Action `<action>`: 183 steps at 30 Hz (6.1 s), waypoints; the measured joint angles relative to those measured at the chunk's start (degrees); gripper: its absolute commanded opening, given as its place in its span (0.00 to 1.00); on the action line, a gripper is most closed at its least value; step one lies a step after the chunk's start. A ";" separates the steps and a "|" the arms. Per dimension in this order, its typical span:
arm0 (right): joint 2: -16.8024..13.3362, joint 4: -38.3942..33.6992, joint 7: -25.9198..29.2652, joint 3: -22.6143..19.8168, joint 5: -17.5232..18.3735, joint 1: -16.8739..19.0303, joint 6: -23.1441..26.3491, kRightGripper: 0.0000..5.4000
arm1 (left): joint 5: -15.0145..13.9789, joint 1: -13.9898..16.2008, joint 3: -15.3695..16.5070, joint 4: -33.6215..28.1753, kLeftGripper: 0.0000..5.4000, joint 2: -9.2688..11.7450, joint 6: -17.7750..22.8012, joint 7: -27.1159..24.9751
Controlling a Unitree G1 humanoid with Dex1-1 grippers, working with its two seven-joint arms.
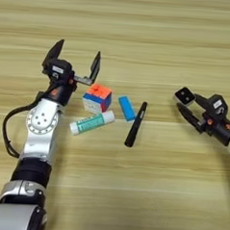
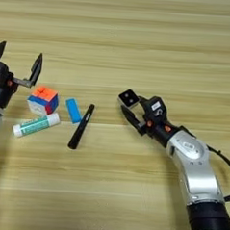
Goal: Move the objects on the table
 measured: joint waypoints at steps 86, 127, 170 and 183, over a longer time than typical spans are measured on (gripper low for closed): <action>-13.83 -15.72 36.46 9.66 13.09 -9.97 12.58 0.46 | -17.89 8.31 -17.42 -29.39 1.00 11.31 31.00 -48.21; -13.83 -16.86 37.54 9.99 13.10 -10.64 13.64 0.46 | -17.74 8.24 -18.16 -28.43 0.46 11.96 30.97 -49.47; -13.77 -15.89 37.49 11.16 12.84 -10.66 13.44 0.77 | -17.74 8.25 -18.44 -27.13 0.44 11.17 30.67 -49.87; -13.77 -15.57 37.47 11.11 12.85 -10.68 13.37 1.00 | -17.74 8.24 -18.44 -26.78 0.44 11.12 30.59 -49.86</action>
